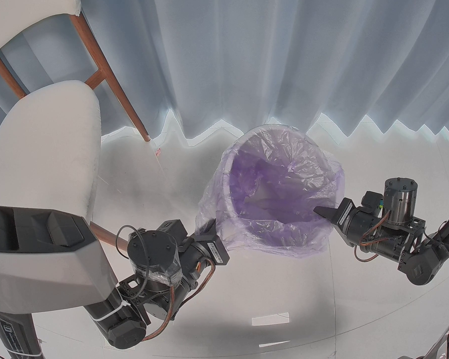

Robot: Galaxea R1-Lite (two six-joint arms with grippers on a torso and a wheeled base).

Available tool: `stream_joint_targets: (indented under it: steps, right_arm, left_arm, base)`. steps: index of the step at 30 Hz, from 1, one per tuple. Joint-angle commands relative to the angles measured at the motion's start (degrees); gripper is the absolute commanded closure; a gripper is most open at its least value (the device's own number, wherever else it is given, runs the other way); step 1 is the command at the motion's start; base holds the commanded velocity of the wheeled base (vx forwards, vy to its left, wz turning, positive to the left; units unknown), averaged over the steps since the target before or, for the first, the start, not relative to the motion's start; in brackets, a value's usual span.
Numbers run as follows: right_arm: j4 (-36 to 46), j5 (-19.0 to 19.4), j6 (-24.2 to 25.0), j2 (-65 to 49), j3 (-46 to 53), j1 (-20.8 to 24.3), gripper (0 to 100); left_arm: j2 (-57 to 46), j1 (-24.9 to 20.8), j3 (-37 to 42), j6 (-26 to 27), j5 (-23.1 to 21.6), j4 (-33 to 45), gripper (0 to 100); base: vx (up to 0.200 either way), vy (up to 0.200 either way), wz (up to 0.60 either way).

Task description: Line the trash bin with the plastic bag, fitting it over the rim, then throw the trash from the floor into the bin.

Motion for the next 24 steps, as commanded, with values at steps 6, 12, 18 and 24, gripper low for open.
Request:
stream_joint_targets:
  steps: [6, 12, 18, 24]
  right_arm:
    - [-0.09, 0.01, -0.44, 0.58, -0.11, -1.14, 100]
    - [-0.18, 0.8, -0.53, 2.42, -0.38, -2.45, 100]
    - [-0.18, 1.24, -2.81, 3.65, -0.02, -2.72, 100]
    - [-0.18, 0.98, -2.81, 3.13, -0.46, -2.45, 100]
  left_arm:
    - [-3.47, 0.39, 0.97, -6.79, 0.96, -0.06, 0]
    - [-14.28, 0.48, 11.51, -10.48, 1.4, -0.15, 0]
    - [-24.3, -0.84, 19.51, -10.84, 1.31, -0.15, 0]
    - [-29.31, -0.05, 19.51, -12.33, 1.22, -0.15, 0]
  base:
    - [0.0, 0.0, 0.0]
    - [0.0, 0.0, 0.0]
    - [0.0, 0.0, 0.0]
    - [0.0, 0.0, 0.0]
